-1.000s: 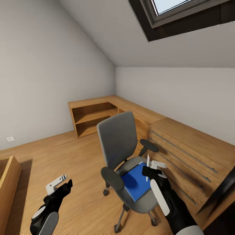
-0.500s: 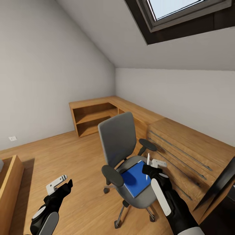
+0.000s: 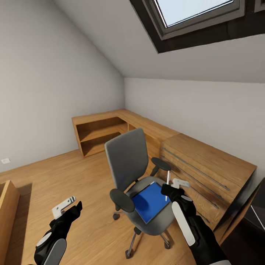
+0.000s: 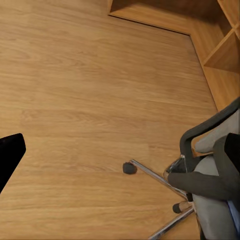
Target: In the bedroom, organize the workspace by keeping the computer under the desk, ensuring the monitor is on the desk, placing the keyboard on the desk next to the monitor, placing the mouse on the desk next to the keyboard, moving the folder from the swivel chair onto the desk next to the mouse, stacking the notebook on top of the folder with the pen on top of the notebook, and positioning the swivel chair next to the desk.
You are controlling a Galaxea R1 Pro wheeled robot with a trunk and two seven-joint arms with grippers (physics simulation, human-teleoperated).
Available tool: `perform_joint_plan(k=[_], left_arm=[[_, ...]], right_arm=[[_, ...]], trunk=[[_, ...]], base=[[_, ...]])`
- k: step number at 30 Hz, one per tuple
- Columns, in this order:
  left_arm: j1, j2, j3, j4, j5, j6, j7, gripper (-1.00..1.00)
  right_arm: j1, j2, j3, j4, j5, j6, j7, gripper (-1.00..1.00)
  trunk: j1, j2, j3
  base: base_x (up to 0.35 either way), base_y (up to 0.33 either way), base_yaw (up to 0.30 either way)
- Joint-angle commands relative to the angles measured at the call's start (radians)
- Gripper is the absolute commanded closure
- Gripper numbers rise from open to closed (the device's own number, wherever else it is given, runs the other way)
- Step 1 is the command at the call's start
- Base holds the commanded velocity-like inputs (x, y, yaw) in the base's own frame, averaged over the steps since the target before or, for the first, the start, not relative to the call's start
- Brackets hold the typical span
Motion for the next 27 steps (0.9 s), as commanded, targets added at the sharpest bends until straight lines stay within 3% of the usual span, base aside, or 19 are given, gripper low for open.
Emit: perform_joint_plan(k=[1,6,9,20,27], left_arm=[[-0.001,0.001,-0.002,-0.002,0.006,0.002,0.008,-1.0],[-0.001,0.001,-0.003,-0.002,0.006,0.003,0.008,-1.0],[-0.001,0.001,-0.029,-0.002,0.006,0.004,0.008,-1.0],[-0.001,0.001,-0.062,-0.001,0.006,0.009,0.008,-1.0],[-0.001,0.003,-0.142,0.002,0.006,0.012,0.009,-1.0]], right_arm=[[-0.001,0.0,0.001,-0.002,-0.012,0.001,-0.009,1.0],[-0.001,0.0,-0.001,-0.007,-0.012,0.001,-0.009,1.0],[-0.001,0.0,-0.001,-0.008,-0.012,0.0,-0.01,1.0],[-0.001,-0.001,-0.002,-0.01,-0.012,-0.001,-0.009,1.0],[-0.001,-0.003,-0.004,-0.011,-0.011,-0.001,-0.01,1.0]], trunk=[[-0.004,0.007,0.002],[-0.023,0.042,0.018],[-0.035,0.063,0.028],[-0.077,0.14,0.07],[-0.104,0.189,0.097]], base=[[0.0,0.0,-0.01],[0.0,0.0,-0.003],[0.0,0.0,-0.057],[0.0,0.0,-0.212],[0.0,0.0,-0.237]])
